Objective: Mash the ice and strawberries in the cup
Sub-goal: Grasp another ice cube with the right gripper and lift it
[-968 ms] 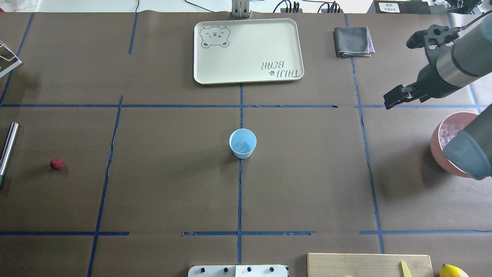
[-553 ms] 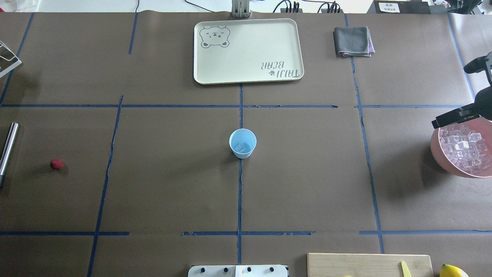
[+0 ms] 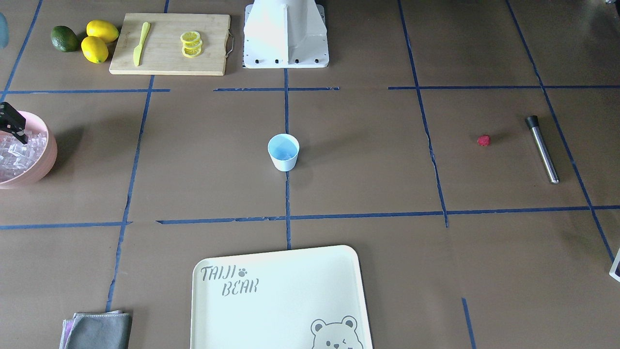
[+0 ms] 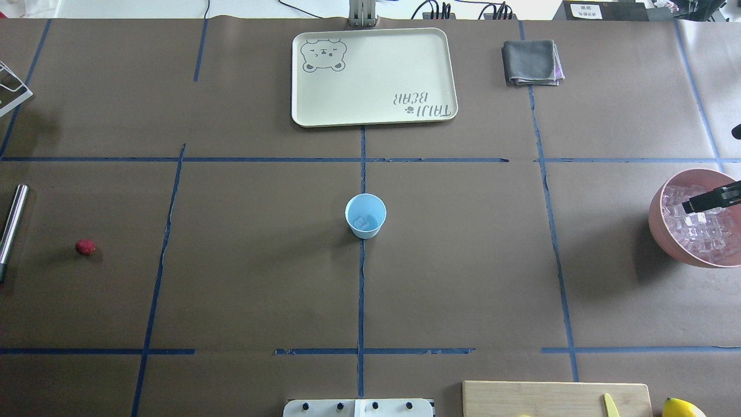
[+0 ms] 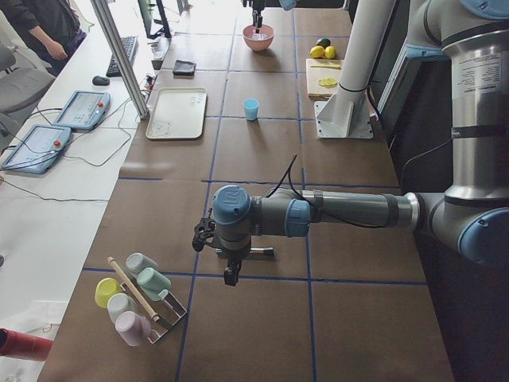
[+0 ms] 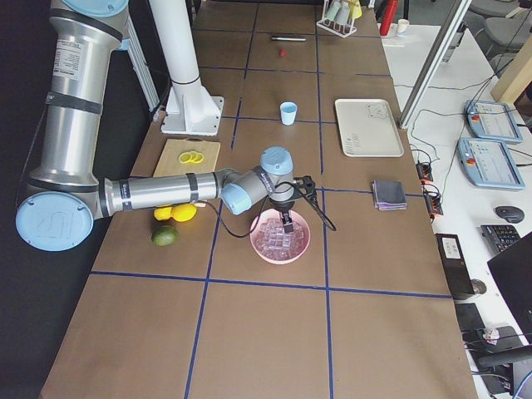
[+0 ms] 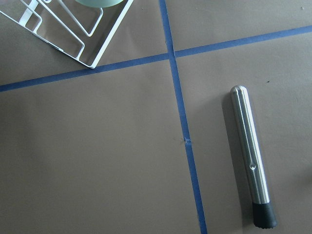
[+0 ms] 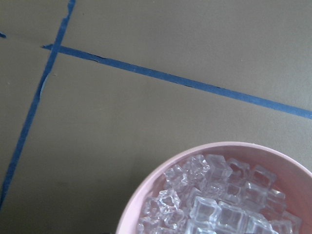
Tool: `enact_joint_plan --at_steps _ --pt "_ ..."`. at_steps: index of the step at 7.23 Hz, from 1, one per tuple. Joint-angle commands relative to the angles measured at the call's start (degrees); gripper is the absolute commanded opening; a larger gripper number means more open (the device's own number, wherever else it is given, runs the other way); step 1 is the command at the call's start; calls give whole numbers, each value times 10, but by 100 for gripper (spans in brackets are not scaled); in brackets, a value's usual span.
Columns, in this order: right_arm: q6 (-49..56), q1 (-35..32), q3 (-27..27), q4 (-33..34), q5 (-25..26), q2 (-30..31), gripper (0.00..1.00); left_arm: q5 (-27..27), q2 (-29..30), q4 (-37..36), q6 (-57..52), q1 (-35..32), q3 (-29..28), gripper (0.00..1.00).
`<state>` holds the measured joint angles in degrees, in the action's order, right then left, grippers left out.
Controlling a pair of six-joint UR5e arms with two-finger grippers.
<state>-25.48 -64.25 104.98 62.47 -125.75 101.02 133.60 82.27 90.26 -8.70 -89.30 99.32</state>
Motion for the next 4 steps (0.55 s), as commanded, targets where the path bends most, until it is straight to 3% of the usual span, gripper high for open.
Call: enact_joint_plan --at_steps 1,4 --pt "-11 1 -9 -5 2 1 66 0 0 -1 0 0 0 100" --pt "-14 14 -13 -5 2 1 59 0 -1 -1 0 0 0 100"
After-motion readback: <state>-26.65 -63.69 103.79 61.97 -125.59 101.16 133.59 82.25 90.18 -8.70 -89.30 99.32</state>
